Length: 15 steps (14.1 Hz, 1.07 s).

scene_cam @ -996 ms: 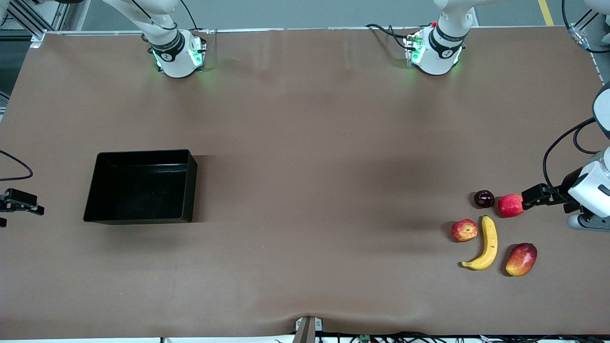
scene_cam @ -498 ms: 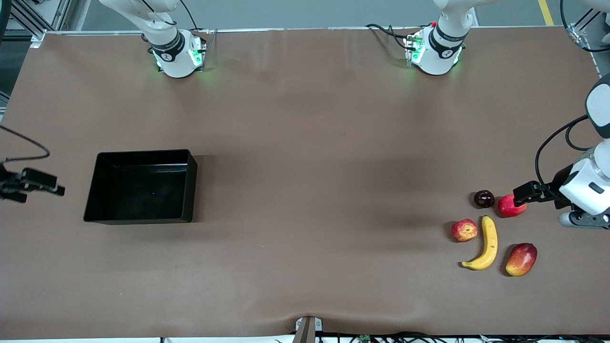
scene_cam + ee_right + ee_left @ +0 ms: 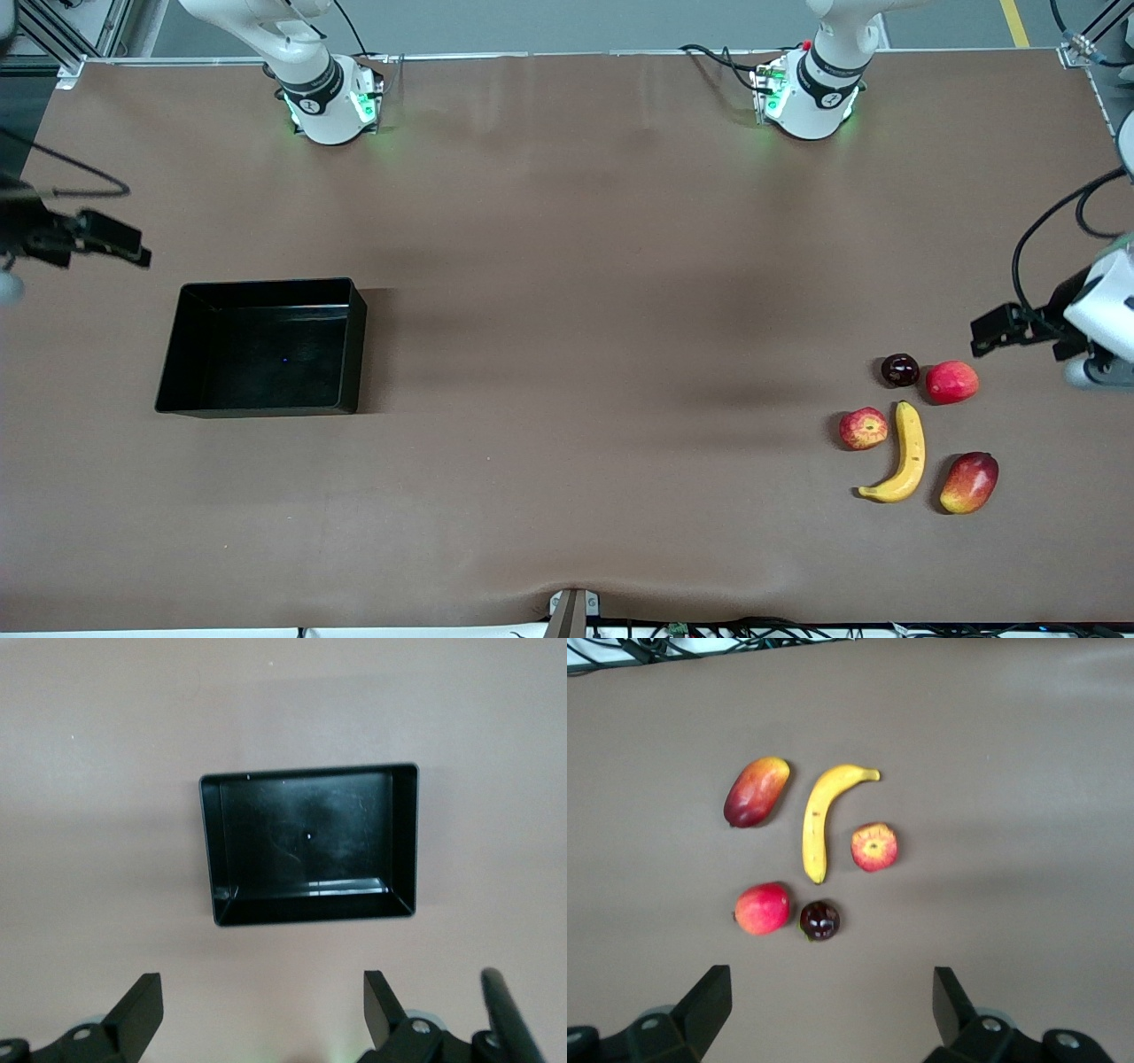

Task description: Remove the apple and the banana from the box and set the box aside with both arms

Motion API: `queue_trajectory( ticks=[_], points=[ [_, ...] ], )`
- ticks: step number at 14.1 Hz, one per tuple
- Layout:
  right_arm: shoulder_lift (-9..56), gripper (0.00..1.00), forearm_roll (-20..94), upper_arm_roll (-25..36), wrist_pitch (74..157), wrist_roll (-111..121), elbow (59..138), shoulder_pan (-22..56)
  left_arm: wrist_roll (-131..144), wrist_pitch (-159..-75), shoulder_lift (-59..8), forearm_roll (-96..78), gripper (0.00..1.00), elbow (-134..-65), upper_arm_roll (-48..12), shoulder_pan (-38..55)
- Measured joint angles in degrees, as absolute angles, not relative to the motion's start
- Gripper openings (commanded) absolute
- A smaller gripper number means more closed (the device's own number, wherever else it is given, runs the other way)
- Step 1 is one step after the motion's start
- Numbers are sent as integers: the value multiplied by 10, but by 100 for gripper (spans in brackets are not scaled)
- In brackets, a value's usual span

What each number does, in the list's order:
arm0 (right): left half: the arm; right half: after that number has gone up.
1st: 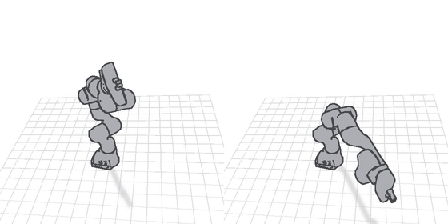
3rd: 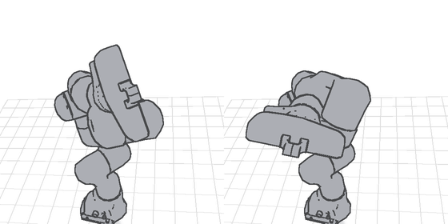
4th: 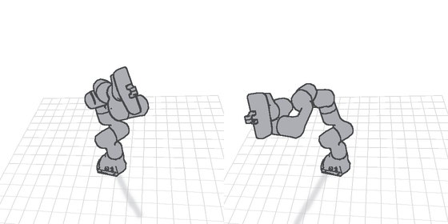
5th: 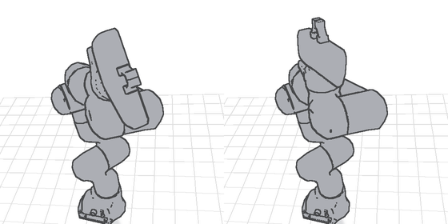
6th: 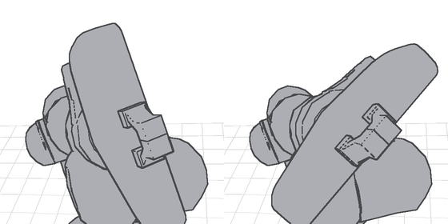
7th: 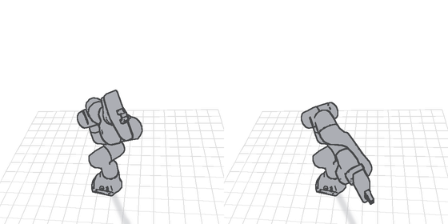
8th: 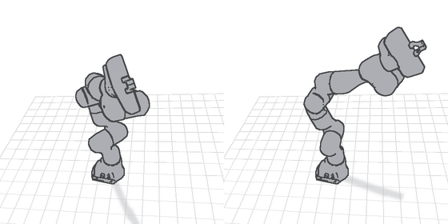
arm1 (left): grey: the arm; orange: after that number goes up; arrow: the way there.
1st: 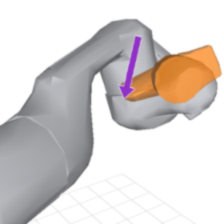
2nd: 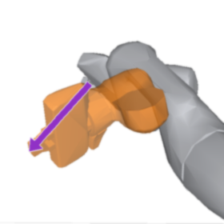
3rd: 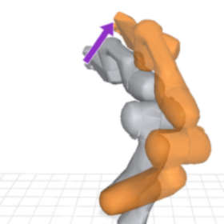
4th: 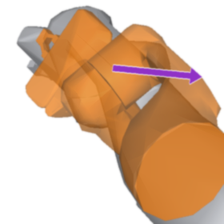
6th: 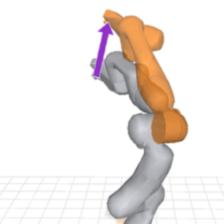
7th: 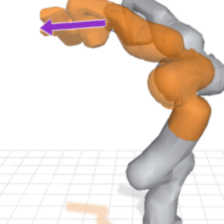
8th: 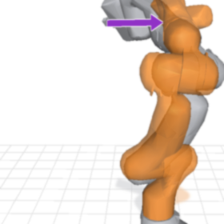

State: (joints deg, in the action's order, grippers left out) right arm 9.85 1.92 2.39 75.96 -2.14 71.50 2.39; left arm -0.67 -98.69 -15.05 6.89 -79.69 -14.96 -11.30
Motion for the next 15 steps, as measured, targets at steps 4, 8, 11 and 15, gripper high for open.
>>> queue_trajectory(
  ticks=[4,8,11,15],
  points=[
    [12,100,2,29,773,-21,810,21,-23,-954,-103,69,100,-796,-151,-111],
    [-1,100,1,32,808,-14,849,-1,-24,-907,-78,68,100,-798,-150,-111],
    [-1,100,1,28,822,-13,857,-1,-24,-894,-40,62,100,-824,-140,-109],
    [-2,100,1,30,820,-13,843,-3,-22,-892,20,29,100,-885,-53,-27]
  ],
)
